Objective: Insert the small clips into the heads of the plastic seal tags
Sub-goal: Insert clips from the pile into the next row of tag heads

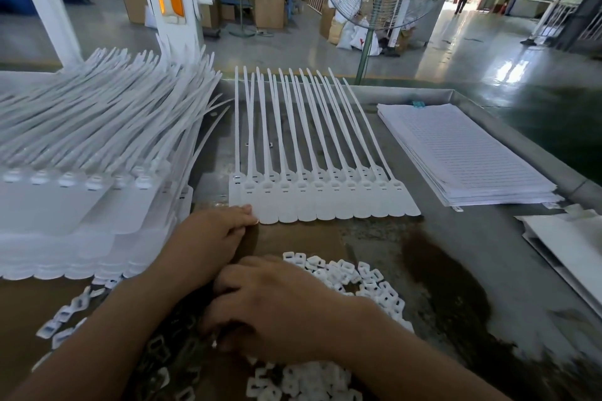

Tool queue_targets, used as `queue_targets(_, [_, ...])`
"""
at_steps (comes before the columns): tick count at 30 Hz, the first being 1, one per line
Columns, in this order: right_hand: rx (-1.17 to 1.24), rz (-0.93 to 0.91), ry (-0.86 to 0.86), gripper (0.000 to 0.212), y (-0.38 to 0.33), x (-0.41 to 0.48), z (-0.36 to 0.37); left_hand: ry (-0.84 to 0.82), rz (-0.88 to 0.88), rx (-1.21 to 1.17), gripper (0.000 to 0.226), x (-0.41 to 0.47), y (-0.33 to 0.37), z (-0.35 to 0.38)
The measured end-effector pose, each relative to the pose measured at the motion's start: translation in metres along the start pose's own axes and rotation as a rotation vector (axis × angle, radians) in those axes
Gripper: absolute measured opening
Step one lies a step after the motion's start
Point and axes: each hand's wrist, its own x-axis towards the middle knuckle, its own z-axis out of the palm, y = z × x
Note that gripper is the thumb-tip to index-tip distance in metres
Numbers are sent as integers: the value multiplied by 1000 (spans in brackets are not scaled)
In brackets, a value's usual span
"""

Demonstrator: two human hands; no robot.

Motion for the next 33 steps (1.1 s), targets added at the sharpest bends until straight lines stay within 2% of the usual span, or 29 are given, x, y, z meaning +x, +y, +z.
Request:
queue_targets(2, [132, 109, 14, 22, 9, -4, -11, 4, -18, -29, 32, -1, 0, 0])
queue_targets(6, [213, 266, 51, 17, 20, -11, -26, -3, -32, -49, 32, -3, 0, 1])
queue_targets(13, [491, 341, 209, 14, 27, -17, -30, -6, -22, 4, 34, -5, 2, 3])
queue_targets(18, [660, 506, 329, 22, 34, -18, -26, -22, 11, 59, 35, -5, 4, 5])
queue_targets(22, [672, 566, 343, 11, 38, -19, -24, -27, 10, 90, 37, -5, 5, 5])
queue_targets(26, [705, 623, 367, 26, 40, -19, -24, -34, -1, 111, 38, -6, 6, 5])
queue_targets(33, [692, 672, 463, 13, 46, -16, -33, -64, -10, 138, 39, -6, 12, 6])
